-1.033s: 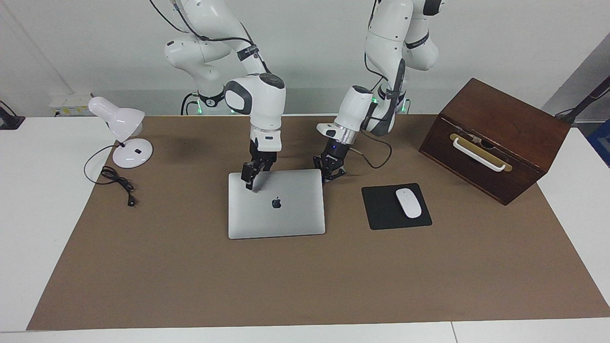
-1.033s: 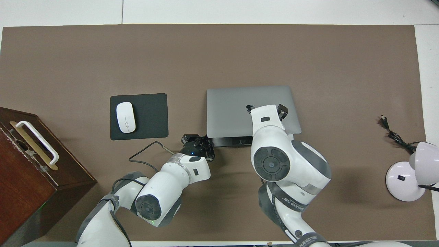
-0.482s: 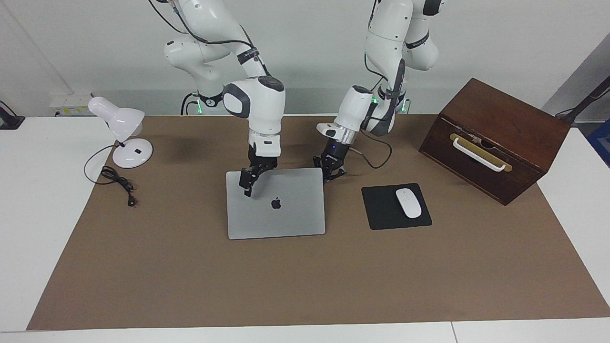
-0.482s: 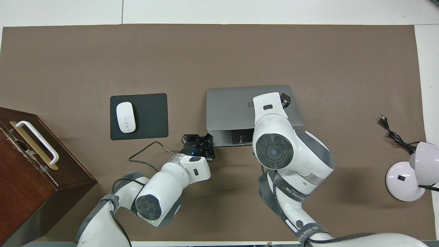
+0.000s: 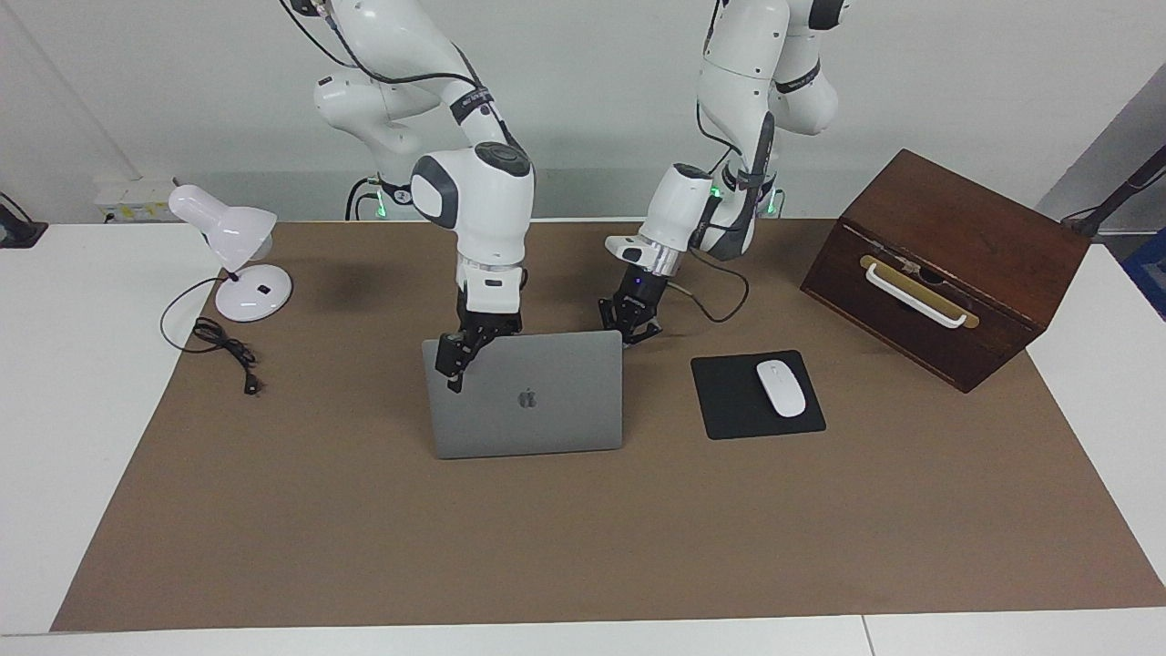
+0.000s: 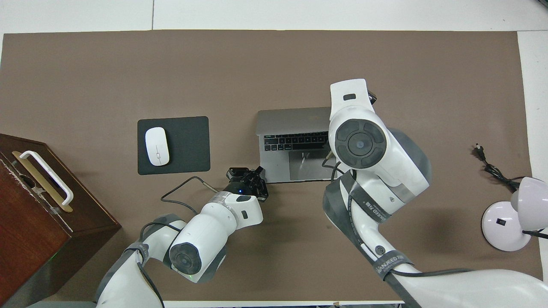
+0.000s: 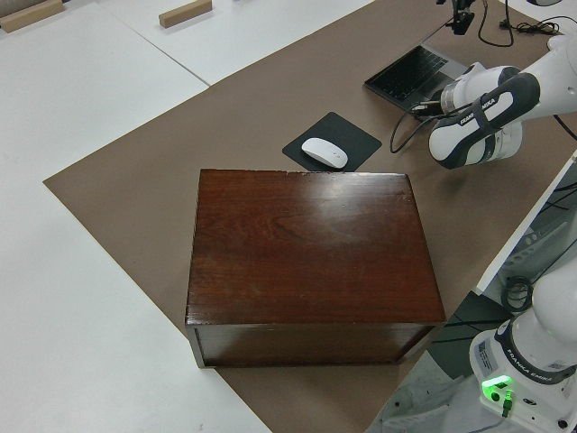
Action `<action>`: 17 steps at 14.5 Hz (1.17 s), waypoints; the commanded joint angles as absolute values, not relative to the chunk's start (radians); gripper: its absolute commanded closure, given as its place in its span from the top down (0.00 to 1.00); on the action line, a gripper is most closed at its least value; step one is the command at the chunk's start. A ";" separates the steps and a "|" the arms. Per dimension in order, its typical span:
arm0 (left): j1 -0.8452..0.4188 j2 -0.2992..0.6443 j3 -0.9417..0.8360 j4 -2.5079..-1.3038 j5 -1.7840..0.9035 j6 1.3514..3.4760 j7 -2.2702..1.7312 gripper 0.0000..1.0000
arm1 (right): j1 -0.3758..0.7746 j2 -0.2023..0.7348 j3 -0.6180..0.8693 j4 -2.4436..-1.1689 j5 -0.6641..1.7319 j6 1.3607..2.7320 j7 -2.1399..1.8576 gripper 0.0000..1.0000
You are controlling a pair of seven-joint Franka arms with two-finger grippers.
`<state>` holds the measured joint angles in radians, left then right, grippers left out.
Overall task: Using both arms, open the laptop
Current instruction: 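Lift the laptop lid upward and away with the right gripper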
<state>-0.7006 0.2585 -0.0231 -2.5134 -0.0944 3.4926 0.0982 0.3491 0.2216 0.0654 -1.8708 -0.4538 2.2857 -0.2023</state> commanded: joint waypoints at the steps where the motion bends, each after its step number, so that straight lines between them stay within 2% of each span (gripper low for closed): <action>1: -0.716 0.299 -0.026 -2.493 -0.084 3.507 0.100 0.00 | 0.328 0.275 0.069 -1.738 -0.416 2.196 -0.242 1.00; 6: -0.724 0.299 -0.026 -2.493 -0.086 3.507 0.101 0.00 | 0.310 0.297 0.069 -1.643 -0.373 2.148 -0.242 1.00; 13: -0.726 0.301 -0.026 -2.493 -0.086 3.507 0.101 0.00 | 0.223 0.342 0.071 -1.611 -0.318 2.238 -0.284 1.00; 17: -0.726 0.299 -0.026 -2.493 -0.086 3.507 0.101 0.00 | 0.222 0.397 0.071 -1.553 -0.296 2.247 -0.281 1.00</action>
